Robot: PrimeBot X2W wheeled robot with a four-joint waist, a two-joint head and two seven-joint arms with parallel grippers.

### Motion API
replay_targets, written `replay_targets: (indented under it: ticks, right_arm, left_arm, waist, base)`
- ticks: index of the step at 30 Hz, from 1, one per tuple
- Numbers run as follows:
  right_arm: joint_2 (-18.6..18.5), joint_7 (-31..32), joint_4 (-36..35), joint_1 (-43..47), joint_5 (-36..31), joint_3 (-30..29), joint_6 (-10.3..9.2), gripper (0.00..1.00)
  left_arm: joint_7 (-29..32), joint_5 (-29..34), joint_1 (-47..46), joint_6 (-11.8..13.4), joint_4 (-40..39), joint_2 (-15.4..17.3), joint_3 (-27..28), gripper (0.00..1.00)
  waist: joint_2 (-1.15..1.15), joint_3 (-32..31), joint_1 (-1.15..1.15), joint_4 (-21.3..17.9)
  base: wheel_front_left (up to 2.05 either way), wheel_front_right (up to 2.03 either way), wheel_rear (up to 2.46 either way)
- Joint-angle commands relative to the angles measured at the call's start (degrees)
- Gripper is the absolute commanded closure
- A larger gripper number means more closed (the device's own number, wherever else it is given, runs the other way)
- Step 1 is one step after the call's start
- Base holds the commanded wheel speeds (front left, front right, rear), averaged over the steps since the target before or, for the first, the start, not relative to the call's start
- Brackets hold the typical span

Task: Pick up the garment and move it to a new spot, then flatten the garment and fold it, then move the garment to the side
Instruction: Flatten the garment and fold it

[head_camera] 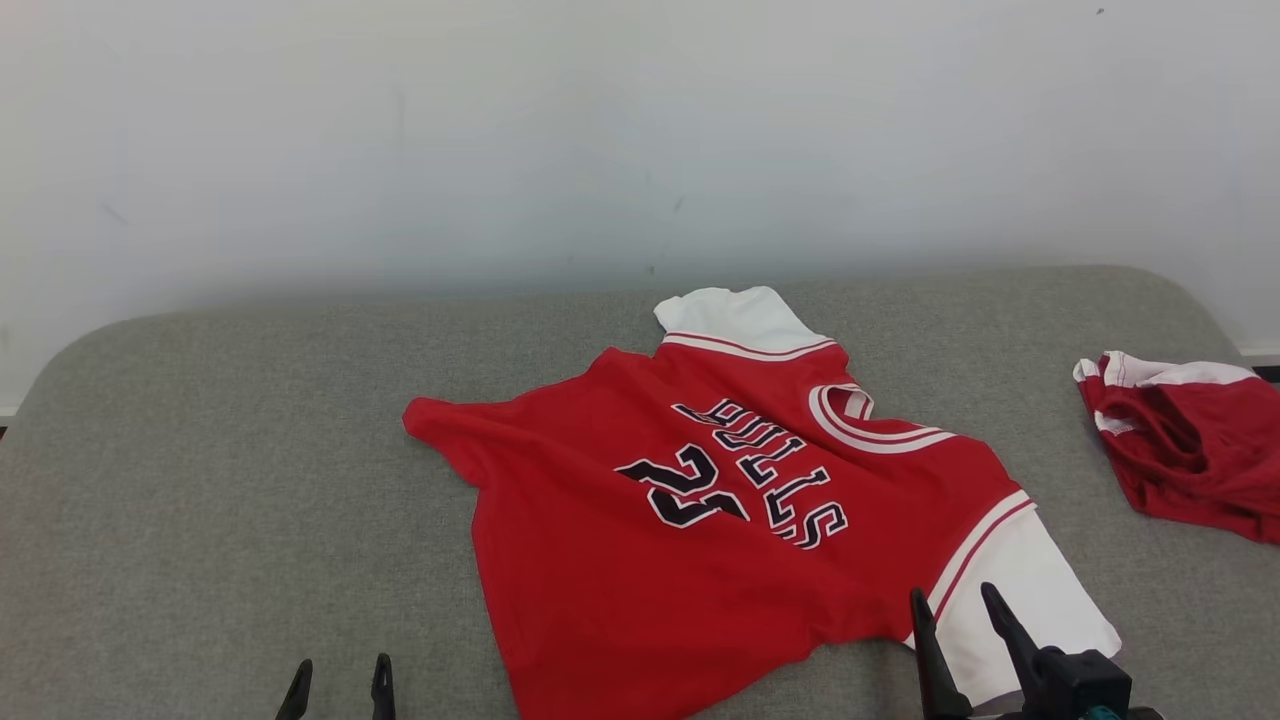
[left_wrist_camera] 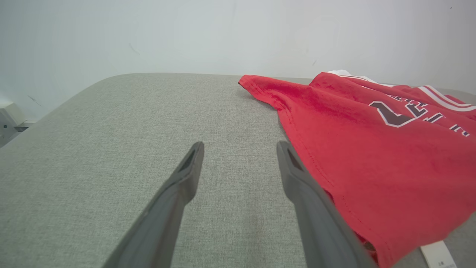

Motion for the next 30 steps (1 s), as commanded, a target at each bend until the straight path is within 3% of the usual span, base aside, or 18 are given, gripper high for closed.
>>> replay_targets:
  ticks: [1, 9, 22, 30]
  right_arm:
    - [0.19, 0.03, -0.18, -0.09, 0.61, -0.07, -0.16, 0.00]
    - [0.20, 0.03, 0.03, -0.47, 0.48, 0.08, -0.16, 0.00]
    - [-1.21, 0.03, 0.78, -1.52, -0.73, -3.70, -0.16, 0.00]
    - [-1.64, 0.03, 1.03, -2.28, -1.05, -6.13, -0.16, 0.00]
  left_arm:
    - [-0.16, -0.16, 0.19, 0.01, 0.09, 0.00, -0.06, 0.00]
    - [-0.16, -2.76, -0.24, -0.54, 0.66, 0.00, -2.32, 0.00]
    - [-0.16, -9.07, -0.81, -2.34, 2.55, 0.04, -16.11, 0.00]
    - [-0.16, -11.54, -1.69, -2.44, 5.18, 0.06, -18.57, 0.00]
  waist:
    - [0.00, 0.12, 0.00, 0.06]
    - [0.00, 1.95, 0.00, -0.20]
    - [0.00, 7.72, 0.00, -0.85]
    - [0.00, 9.32, 0.00, -0.10]
  base:
    - [0.00, 0.00, 0.00]
    - [0.00, 0.00, 0.00]
    - [0.00, 0.00, 0.00]
    - [0.00, 0.00, 0.00]
